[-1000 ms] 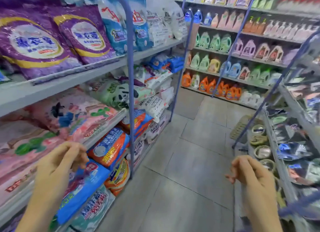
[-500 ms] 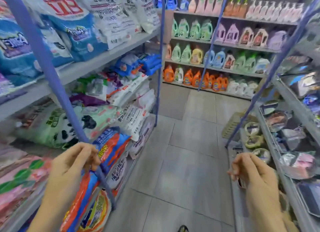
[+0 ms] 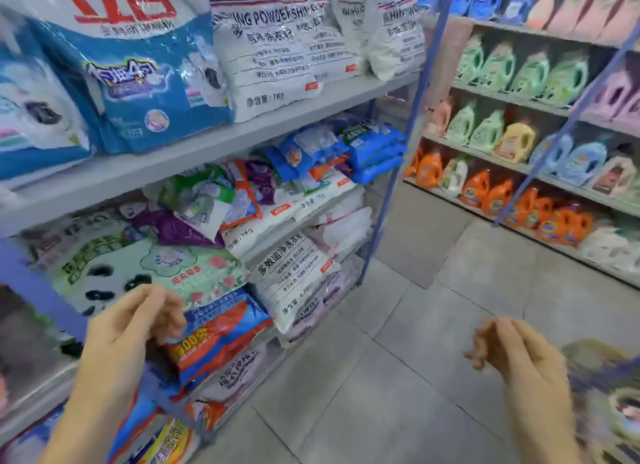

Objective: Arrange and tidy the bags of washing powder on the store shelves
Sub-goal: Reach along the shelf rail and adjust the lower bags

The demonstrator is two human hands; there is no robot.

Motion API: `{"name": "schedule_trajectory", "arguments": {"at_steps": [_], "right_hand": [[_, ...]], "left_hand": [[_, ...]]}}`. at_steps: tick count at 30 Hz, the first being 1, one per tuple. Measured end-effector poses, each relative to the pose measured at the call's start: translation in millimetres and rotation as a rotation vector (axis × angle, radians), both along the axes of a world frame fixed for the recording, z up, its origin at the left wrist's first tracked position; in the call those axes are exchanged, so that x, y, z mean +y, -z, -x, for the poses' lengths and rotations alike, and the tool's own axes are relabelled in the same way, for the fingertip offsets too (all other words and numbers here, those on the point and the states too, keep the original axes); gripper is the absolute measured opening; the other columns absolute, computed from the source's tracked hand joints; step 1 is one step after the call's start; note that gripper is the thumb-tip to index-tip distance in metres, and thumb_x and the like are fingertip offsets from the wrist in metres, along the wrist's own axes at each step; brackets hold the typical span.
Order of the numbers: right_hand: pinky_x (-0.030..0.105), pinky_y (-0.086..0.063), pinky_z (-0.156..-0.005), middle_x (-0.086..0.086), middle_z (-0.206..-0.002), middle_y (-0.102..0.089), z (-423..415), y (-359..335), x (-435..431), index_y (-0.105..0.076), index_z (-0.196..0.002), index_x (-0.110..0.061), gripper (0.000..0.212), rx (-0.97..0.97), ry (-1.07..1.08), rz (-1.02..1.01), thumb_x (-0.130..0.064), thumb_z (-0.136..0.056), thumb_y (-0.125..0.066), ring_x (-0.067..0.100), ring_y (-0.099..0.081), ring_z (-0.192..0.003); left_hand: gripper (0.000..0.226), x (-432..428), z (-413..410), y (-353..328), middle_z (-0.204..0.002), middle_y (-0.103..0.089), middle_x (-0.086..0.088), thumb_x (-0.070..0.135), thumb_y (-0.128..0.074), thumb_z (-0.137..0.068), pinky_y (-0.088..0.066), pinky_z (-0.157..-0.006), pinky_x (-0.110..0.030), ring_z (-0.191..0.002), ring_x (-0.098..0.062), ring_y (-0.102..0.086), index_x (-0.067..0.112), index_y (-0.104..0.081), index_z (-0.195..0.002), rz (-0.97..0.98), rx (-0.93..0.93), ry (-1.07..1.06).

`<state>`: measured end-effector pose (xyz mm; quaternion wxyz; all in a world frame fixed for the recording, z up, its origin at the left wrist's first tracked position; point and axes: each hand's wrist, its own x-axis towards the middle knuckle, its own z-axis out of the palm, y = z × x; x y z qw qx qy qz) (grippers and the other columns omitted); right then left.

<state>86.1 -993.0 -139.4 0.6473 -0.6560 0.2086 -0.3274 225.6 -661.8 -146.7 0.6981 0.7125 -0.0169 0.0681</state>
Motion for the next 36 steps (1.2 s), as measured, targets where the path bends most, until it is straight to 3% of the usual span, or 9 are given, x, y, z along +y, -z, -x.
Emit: {"name": "schedule_trajectory", "arguments": {"at_steps": [6, 12, 15, 19, 21, 23, 29, 32, 36], "right_hand": [[0.023, -0.049, -0.053, -0.002, -0.052, -0.052, -111.6, 10.4, -32.3, -0.067, -0.069, -0.022, 0.061, 0.011, -0.155, 0.057, -0.082, -0.057, -0.059, 0.011, -0.046, -0.046], [0.026, -0.048, -0.055, 0.003, -0.054, -0.052, -216.2, 14.9, -49.8, -0.066, -0.069, -0.023, 0.063, 0.01, -0.332, 0.083, -0.084, -0.057, -0.058, 0.014, -0.046, -0.048], [0.022, -0.046, -0.052, 0.003, -0.053, -0.053, -261.4, 15.6, -52.1, -0.067, -0.069, -0.022, 0.06, -0.002, -0.423, 0.078, -0.081, -0.059, -0.059, 0.013, -0.047, -0.047], [0.014, -0.043, -0.05, -0.004, -0.054, -0.056, -323.7, 20.1, -44.6, -0.068, -0.064, -0.029, 0.03, 0.014, -0.624, 0.072, -0.052, -0.08, -0.058, 0.005, -0.048, -0.048], [0.015, -0.042, -0.051, -0.006, -0.055, -0.056, -355.1, 26.7, -39.8, -0.067, -0.063, -0.03, 0.032, 0.035, -0.743, 0.098, -0.031, -0.089, -0.05, 0.005, -0.048, -0.05], [0.016, -0.042, -0.051, -0.006, -0.057, -0.057, -380.1, 31.6, -35.3, -0.066, -0.067, -0.027, 0.027, 0.046, -0.871, 0.148, -0.035, -0.087, -0.05, 0.006, -0.049, -0.052], [0.013, -0.043, -0.059, -0.008, -0.071, -0.065, -442.2, 41.9, 10.1, -0.064, -0.08, -0.022, 0.013, -0.029, -1.178, 0.628, -0.023, -0.091, -0.056, 0.002, -0.059, -0.068], [0.027, -0.049, -0.064, 0.003, -0.086, -0.071, -460.4, 48.9, 58.4, -0.07, -0.094, -0.013, 0.014, -0.197, -1.199, 0.986, -0.022, -0.087, -0.062, 0.017, -0.065, -0.073], [0.044, -0.049, -0.09, 0.011, -0.119, -0.064, -473.4, 62.3, 122.7, -0.064, -0.116, -0.01, 0.062, -0.562, -1.133, 1.561, -0.026, -0.06, -0.085, 0.031, -0.061, -0.108]], "left_hand": [[0.036, -17.7, -58.6, 13.9, -0.063, -0.06, -0.009, 0.019, -0.047, -0.096, -0.044, -0.048, -0.014, -0.05, -0.008, -0.054, 0.015, -0.066, -0.066, -0.046, 0.02, -0.151], [0.035, -29.2, -103.9, 8.2, -0.057, -0.061, 0.001, 0.026, -0.049, -0.093, -0.04, -0.048, -0.014, -0.05, -0.006, -0.052, 0.025, -0.069, -0.065, -0.052, -0.008, -0.267], [0.043, -33.1, -114.4, 3.8, -0.056, -0.062, 0.001, 0.014, -0.045, -0.097, -0.04, -0.048, -0.013, -0.05, -0.008, -0.051, 0.027, -0.069, -0.064, -0.086, -0.014, -0.329], [0.045, -38.3, -117.5, 6.1, -0.056, -0.062, 0.001, 0.011, -0.044, -0.098, -0.041, -0.049, -0.015, -0.051, -0.009, -0.051, 0.028, -0.069, -0.063, -0.042, 0.018, -0.506], [0.046, -45.4, -113.5, 7.9, -0.055, -0.061, 0.004, 0.011, -0.044, -0.098, -0.041, -0.048, -0.014, -0.051, -0.008, -0.051, 0.028, -0.069, -0.063, -0.025, 0.021, -0.621], [0.049, -56.9, -107.7, 9.0, -0.055, -0.062, 0.006, 0.011, -0.043, -0.098, -0.044, -0.05, -0.013, -0.051, -0.006, -0.053, 0.031, -0.069, -0.062, -0.015, 0.015, -0.718], [0.047, -87.5, -87.2, 16.2, -0.055, -0.06, 0.005, 0.009, -0.043, -0.098, -0.046, -0.052, -0.012, -0.052, -0.004, -0.054, 0.027, -0.069, -0.064, -0.015, 0.015, -0.945], [0.039, -98.8, -75.6, 17.8, -0.054, -0.061, 0.005, 0.008, -0.041, -0.098, -0.045, -0.05, -0.011, -0.051, -0.003, -0.054, 0.016, -0.064, -0.069, -0.019, 0.016, -1.016], [0.044, -103.1, -62.4, 21.3, -0.053, -0.06, 0.002, 0.008, -0.041, -0.098, -0.042, -0.048, -0.012, -0.049, -0.006, -0.053, 0.021, -0.067, -0.066, 0.005, 0.015, -1.078]]}}
